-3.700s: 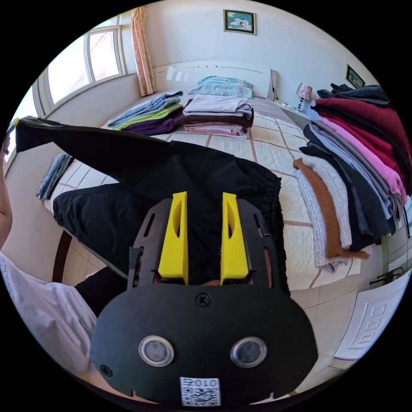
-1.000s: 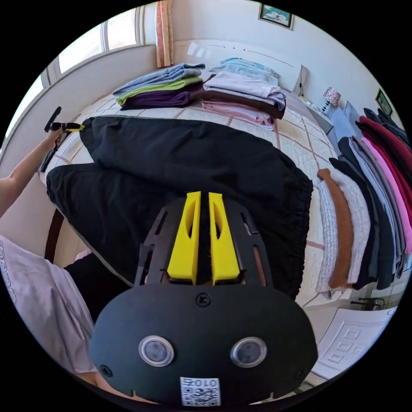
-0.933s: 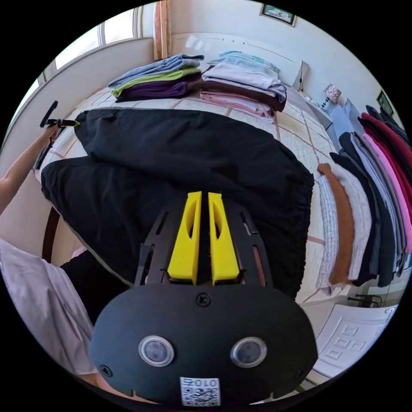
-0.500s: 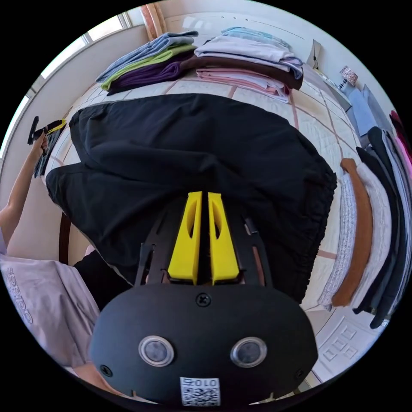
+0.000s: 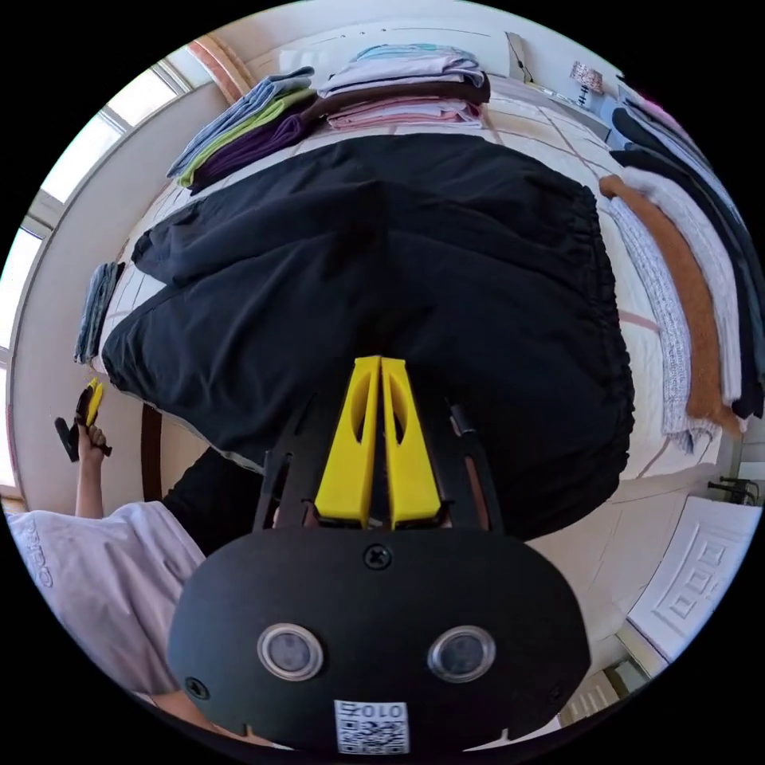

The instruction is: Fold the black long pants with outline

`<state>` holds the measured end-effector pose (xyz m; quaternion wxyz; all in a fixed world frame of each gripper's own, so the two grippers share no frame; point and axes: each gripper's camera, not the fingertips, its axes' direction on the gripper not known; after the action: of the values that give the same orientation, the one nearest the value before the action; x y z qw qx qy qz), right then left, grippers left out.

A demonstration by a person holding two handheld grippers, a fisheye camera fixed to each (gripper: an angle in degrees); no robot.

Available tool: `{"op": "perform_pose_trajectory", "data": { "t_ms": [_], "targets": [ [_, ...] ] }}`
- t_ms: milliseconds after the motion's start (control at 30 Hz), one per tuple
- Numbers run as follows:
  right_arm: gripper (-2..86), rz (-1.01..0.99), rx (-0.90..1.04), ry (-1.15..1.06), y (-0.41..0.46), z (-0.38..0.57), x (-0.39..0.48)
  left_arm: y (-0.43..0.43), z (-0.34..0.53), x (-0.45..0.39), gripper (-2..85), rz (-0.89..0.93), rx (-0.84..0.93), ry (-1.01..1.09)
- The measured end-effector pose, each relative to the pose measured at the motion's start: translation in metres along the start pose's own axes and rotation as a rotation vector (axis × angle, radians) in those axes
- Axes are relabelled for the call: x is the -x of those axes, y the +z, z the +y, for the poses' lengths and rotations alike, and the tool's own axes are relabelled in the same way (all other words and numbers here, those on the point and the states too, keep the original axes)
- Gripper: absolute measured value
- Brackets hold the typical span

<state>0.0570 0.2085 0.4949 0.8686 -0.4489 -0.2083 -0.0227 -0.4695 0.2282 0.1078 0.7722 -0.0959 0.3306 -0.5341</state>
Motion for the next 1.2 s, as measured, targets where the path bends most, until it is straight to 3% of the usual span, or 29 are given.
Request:
{"op": "perform_pose_trajectory", "data": {
  "t_ms": [400, 433, 500, 633, 867, 1033, 1100, 1200],
  "targets": [
    [2.5, 0.004, -0.258, 0.007, -0.089, 0.099, -0.043, -0.007, 0.028, 0.136, 7.6, 0.265, -0.022, -0.359],
    [2.5, 0.008, -0.253, 0.017, -0.089, 0.104, -0.047, -0.014, 0.027, 0.133, 5.6, 0.317, -0.053, -0.351],
    [2.7, 0.014, -0.235, 0.056, -0.089, 0.12, -0.068, -0.035, 0.022, 0.115, 3.1, 0.235, -0.105, -0.299],
    [3.7, 0.009, -0.203, 0.152, -0.081, 0.133, -0.104, -0.06, -0.01, 0.092, 0.9, 0.091, -0.031, -0.143],
    [14.3, -0.196, -0.229, 0.44, -0.078, 0.14, -0.195, -0.062, -0.017, 0.087, 0.2, 0.156, -0.104, -0.168],
    [12.4, -0.387, -0.303, 0.558, -0.061, 0.143, -0.238, -0.043, -0.012, 0.079, 0.0, 0.199, -0.138, -0.168],
    [7.4, -0.492, -0.324, 0.54, -0.051, 0.136, -0.244, -0.038, -0.014, 0.076, 0.0, 0.191, -0.126, -0.143],
    [4.1, -0.437, -0.373, 0.554, -0.064, 0.135, -0.24, -0.03, -0.018, 0.073, 0.0, 0.193, -0.097, -0.088]
  ]
}}
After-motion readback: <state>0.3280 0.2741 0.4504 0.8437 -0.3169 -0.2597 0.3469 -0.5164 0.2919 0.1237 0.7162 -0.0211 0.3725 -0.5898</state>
